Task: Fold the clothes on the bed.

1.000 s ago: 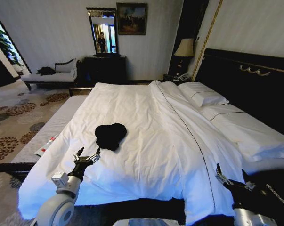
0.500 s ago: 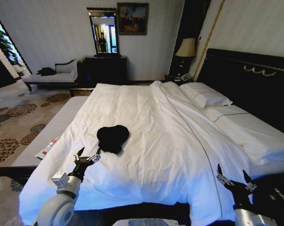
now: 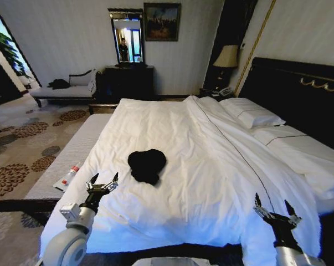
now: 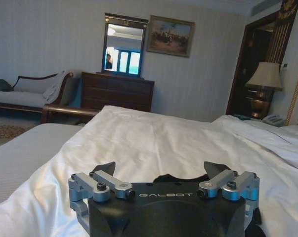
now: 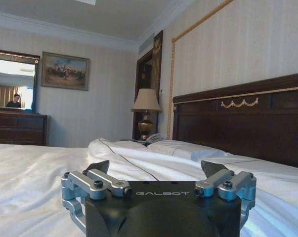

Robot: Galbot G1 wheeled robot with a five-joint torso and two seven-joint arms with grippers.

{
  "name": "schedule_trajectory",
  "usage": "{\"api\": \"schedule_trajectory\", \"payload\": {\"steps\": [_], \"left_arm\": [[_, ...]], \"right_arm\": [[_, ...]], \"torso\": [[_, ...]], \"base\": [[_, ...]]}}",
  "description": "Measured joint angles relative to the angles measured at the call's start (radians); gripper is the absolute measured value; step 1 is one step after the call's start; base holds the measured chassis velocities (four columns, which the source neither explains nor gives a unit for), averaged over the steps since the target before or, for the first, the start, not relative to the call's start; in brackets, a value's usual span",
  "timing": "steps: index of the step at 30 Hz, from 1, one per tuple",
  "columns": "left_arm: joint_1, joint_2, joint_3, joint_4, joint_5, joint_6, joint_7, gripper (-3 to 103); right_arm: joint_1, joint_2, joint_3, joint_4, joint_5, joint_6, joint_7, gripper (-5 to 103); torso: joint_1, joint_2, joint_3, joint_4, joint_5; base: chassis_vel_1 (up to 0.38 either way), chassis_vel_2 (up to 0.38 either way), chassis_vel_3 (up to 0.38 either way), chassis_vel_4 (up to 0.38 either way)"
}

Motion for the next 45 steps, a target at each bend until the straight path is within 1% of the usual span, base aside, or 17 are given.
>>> {"api": "schedule_trajectory", "payload": {"steps": [2,13,20,27,33,41,45], "left_arm": [[0.0,0.0,0.0,-0.002,0.0,0.0,0.0,100],[-0.01,0.011,0.001,-0.004,-0.001,0.002,-0.004,100],[-0.022,0.017,0.001,-0.005,-0.01,0.006,-0.01,100],[-0.016,0.012,0.003,-0.003,-0.009,0.006,-0.01,100],[-0.016,0.01,0.004,-0.002,-0.008,0.006,-0.009,100],[-0.012,0.008,0.004,-0.001,-0.006,0.006,-0.009,100],[-0.014,0.006,0.003,0.001,-0.006,0.006,-0.009,100]], "right_arm": [[0.002,0.0,0.002,-0.001,-0.003,0.002,-0.002,100],[0.003,-0.005,0.013,-0.012,-0.038,0.01,-0.002,100],[0.007,-0.005,0.009,-0.007,-0.001,0.011,0.005,100],[0.006,-0.005,0.008,-0.009,-0.027,0.008,0.01,100],[0.007,-0.006,0.007,-0.01,-0.027,0.004,0.019,100],[0.008,-0.006,0.003,-0.012,-0.023,0.005,0.018,100],[0.008,-0.008,0.0,-0.01,-0.009,0.005,0.018,100]], "torso": [[0.0,0.0,0.0,0.0001,0.0007],[0.001,0.0,0.0,0.0,0.0004],[0.0,0.0,0.0,0.0,0.0003],[0.0,0.0,0.0,0.0,0.0004],[0.0,0.0,0.0,0.0,0.0007],[0.0,0.0,0.0,0.0,0.0002],[0.0,0.0,0.0,0.0,0.0004]], "base": [[-0.056,0.092,0.086,-0.095],[-0.124,0.097,0.133,-0.1],[0.006,0.099,-0.012,-0.11],[0.017,0.024,-0.009,-0.027],[0.002,0.007,-0.005,-0.017],[0.038,0.081,-0.043,-0.08],[0.046,0.097,-0.048,-0.12]]}}
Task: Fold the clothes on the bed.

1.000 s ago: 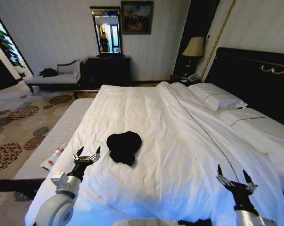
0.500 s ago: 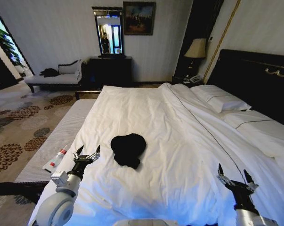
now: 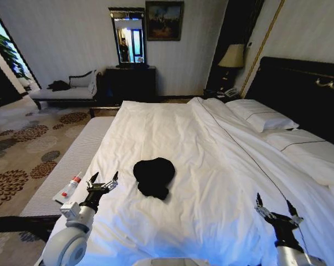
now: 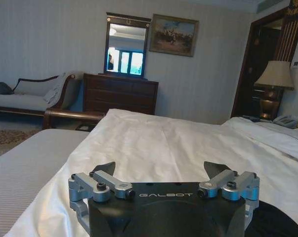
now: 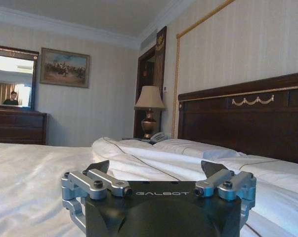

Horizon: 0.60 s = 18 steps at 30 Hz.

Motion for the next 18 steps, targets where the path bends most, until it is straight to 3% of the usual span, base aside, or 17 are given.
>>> {"api": "schedule_trajectory", "payload": {"steps": [10,15,18], "left_arm": [[0.005,-0.005,0.007,0.015,0.0,0.004,0.002,100],[0.036,-0.024,-0.007,0.042,-0.021,0.011,-0.003,100],[0.066,-0.032,-0.029,0.082,-0.027,0.012,-0.008,100]], "right_arm": [[-0.006,-0.092,-0.01,0.039,0.021,-0.053,-0.005,100],[-0.02,-0.178,-0.053,0.123,0.069,-0.16,0.015,100],[-0.002,-0.271,-0.099,0.188,0.175,-0.312,0.047,100]], "torso": [[0.0,0.0,0.0,-0.0001,0.0002],[0.0,0.0,0.0,0.0,-0.0001],[0.0,0.0,0.0,0.0001,-0.0001]], "base": [[0.005,0.003,-0.006,-0.007],[0.0,0.0,0.0,0.0],[0.0,0.0,0.0,0.0]]}}
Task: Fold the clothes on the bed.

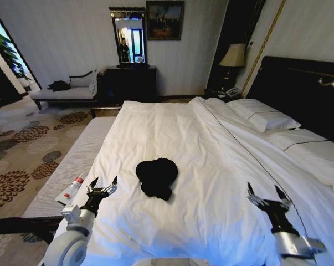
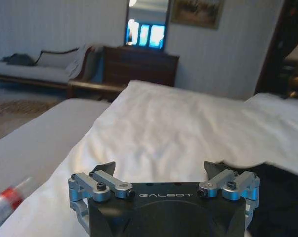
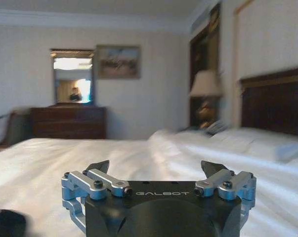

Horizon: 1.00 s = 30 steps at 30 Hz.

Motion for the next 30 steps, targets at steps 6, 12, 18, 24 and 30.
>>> {"api": "schedule_trajectory", "payload": {"steps": [6,12,18,24,30], "left_arm": [[0.002,0.0,-0.001,0.034,-0.015,-0.002,0.004,100],[0.007,-0.016,0.004,0.036,-0.01,-0.001,0.005,100],[0.027,-0.025,0.01,0.036,0.007,0.0,0.004,100],[0.053,-0.035,-0.004,0.019,0.013,0.0,0.003,100],[0.072,-0.036,-0.007,0.004,0.031,-0.001,0.003,100]], "right_arm": [[0.081,-0.207,-0.037,0.023,0.199,-0.168,0.056,100],[0.173,-0.433,-0.083,-0.029,0.424,-0.258,0.08,100],[0.347,-0.571,-0.232,-0.142,0.539,-0.301,0.085,100],[0.62,-0.651,-0.483,-0.296,0.634,-0.334,0.098,100],[0.857,-0.654,-0.714,-0.407,0.68,-0.35,0.097,100]], "torso": [[0.0,0.0,0.0,-0.0001,0.0002],[0.0,0.0,0.0,-0.0003,0.0004],[0.0,0.0,0.0,-0.0001,0.0004],[0.0,0.0,0.0,-0.0003,0.0003],[0.0,0.0,0.0,0.0,-0.0002]], "base": [[0.0,0.0,0.0,0.0],[0.0,0.0,0.0,0.0],[0.0,0.0,0.0,0.0],[0.0,0.0,0.0,0.0],[0.0,0.0,0.0,0.0]]}}
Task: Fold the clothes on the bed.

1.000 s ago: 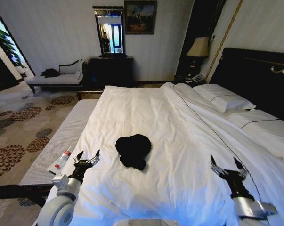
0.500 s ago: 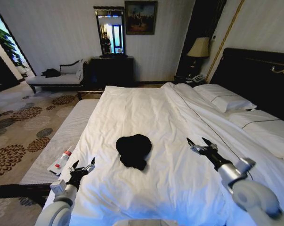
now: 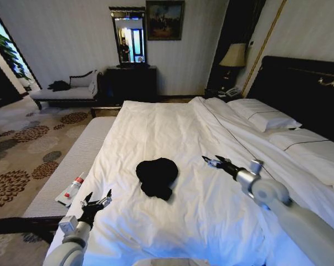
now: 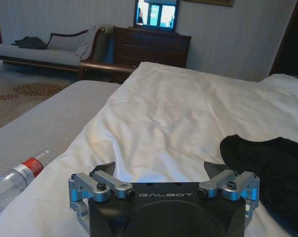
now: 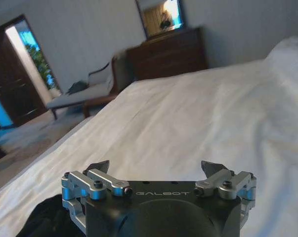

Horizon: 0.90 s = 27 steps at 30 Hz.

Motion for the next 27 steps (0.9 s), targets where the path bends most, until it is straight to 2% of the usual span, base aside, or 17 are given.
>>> {"api": "schedule_trajectory", "payload": {"steps": [4,5,9,13,20,27], "left_arm": [[-0.001,0.002,0.005,-0.009,0.007,0.003,-0.004,100],[-0.001,0.002,0.005,-0.009,0.007,0.003,-0.004,100],[-0.005,0.016,0.01,-0.015,0.009,0.01,-0.009,100],[-0.011,0.023,0.013,-0.016,0.008,0.014,-0.014,100],[-0.015,0.03,0.022,-0.019,0.008,0.02,-0.017,100],[-0.021,0.035,0.029,-0.015,0.01,0.021,-0.017,100]], "right_arm": [[0.154,0.049,-0.167,-0.088,0.021,-0.021,0.0,100],[0.154,0.049,-0.167,-0.088,0.021,-0.021,0.0,100],[0.296,0.137,-0.296,-0.214,0.028,-0.028,-0.002,100],[0.359,0.179,-0.366,-0.297,0.026,-0.029,-0.006,100],[0.403,0.223,-0.431,-0.411,-0.023,-0.028,-0.032,100],[0.395,0.241,-0.447,-0.434,-0.04,-0.024,-0.048,100]], "torso": [[0.0,0.0,0.0,-0.0001,0.0002],[0.0,0.0,0.0,-0.0001,0.0002],[0.0,0.0,0.0,0.0,0.0],[0.0,0.0,0.0,-0.0001,0.0001],[0.0,0.0,0.0,-0.0001,0.0002],[0.0,0.0,0.0,-0.0002,0.0002]], "base": [[0.0,0.0,0.0,0.0],[0.0,0.0,0.0,0.0],[0.0,0.0,0.0,0.0],[0.0,0.0,0.0,0.0],[0.0,0.0,0.0,0.0],[0.0,0.0,0.0,0.0]]}}
